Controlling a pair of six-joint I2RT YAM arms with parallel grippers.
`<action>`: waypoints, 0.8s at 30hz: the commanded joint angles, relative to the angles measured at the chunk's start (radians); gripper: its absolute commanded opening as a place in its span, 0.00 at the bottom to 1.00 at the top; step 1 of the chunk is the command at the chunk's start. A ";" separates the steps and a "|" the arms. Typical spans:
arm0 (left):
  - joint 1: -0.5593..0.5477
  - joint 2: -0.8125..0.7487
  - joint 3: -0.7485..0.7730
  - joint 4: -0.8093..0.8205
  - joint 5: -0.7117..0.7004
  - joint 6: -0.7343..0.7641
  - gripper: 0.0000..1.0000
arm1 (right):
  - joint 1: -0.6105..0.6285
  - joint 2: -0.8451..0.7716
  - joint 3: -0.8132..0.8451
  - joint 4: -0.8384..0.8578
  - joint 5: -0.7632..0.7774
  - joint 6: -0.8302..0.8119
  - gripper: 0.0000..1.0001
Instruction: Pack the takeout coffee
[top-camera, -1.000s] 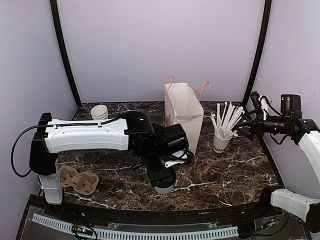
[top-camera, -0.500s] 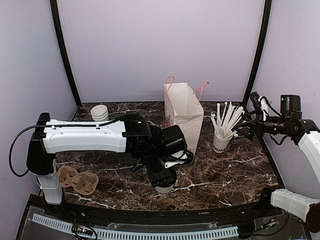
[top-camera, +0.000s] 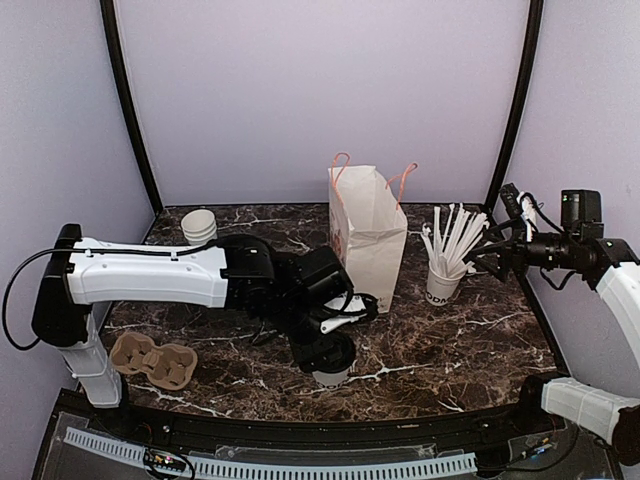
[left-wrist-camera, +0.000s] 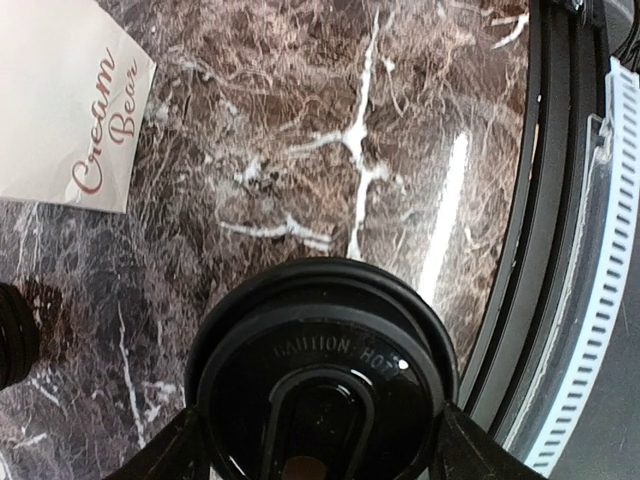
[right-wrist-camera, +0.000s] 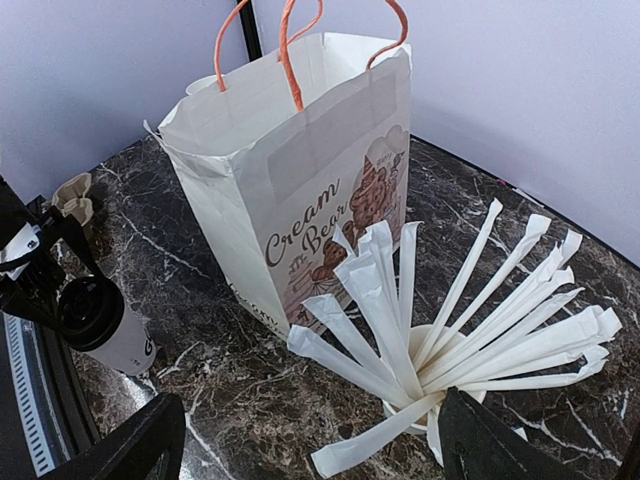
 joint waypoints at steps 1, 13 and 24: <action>0.007 0.088 -0.128 0.019 0.124 -0.016 0.70 | -0.004 -0.001 0.011 0.016 -0.027 -0.001 0.89; 0.007 -0.013 -0.009 -0.024 -0.048 -0.023 0.72 | -0.002 0.020 0.087 -0.037 -0.050 -0.024 0.89; 0.007 -0.073 0.009 0.028 -0.064 -0.010 0.75 | -0.003 0.042 0.096 -0.031 -0.066 -0.018 0.89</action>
